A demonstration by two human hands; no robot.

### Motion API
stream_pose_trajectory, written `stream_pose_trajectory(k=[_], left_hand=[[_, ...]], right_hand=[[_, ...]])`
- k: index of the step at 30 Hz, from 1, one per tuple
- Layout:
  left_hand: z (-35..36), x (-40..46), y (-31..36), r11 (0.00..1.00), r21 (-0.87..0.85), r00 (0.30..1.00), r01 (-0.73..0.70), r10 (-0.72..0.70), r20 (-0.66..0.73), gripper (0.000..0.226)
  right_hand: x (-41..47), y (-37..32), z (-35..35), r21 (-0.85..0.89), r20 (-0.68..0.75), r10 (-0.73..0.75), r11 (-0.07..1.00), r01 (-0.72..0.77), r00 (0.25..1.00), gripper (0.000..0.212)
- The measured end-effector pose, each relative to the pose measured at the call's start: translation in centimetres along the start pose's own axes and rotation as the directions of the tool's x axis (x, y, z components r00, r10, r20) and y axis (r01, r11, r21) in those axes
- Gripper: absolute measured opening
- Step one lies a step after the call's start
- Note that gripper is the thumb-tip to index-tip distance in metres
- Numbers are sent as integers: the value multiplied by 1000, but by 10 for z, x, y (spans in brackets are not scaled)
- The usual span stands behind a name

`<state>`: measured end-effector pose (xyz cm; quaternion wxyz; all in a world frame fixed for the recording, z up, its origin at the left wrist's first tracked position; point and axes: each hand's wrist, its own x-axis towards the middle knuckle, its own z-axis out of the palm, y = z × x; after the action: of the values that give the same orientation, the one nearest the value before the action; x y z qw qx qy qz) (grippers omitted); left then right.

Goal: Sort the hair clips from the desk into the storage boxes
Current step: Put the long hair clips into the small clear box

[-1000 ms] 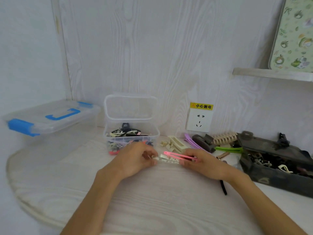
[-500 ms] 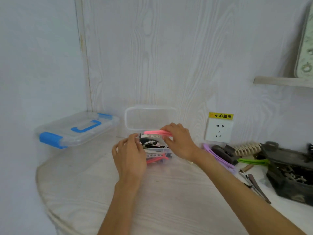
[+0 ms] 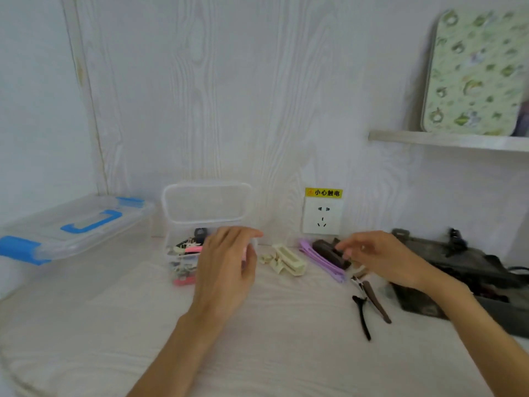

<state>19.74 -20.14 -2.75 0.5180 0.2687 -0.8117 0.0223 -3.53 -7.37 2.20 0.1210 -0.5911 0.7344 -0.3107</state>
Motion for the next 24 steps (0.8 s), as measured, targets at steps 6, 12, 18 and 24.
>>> stream_pose_trajectory(k=[6, 12, 18, 24], left_hand=[[51, -1, 66, 922, -270, 819, -277, 373, 437, 35], [76, -18, 79, 917, -333, 625, -218, 393, 675, 32], [51, -8, 59, 977, -191, 686, -95, 203, 699, 25], [35, -1, 28, 977, -174, 655, 123, 52, 754, 16]], right_hand=[[-20, 21, -12, -320, -28, 178, 931, -177, 984, 22], [-22, 7, 5, -629, 86, 370, 741, -238, 925, 16], [-12, 20, 39, -668, 42, 371, 701, -250, 928, 37], [-12, 26, 32, -285, 138, 153, 952, -109, 979, 32]])
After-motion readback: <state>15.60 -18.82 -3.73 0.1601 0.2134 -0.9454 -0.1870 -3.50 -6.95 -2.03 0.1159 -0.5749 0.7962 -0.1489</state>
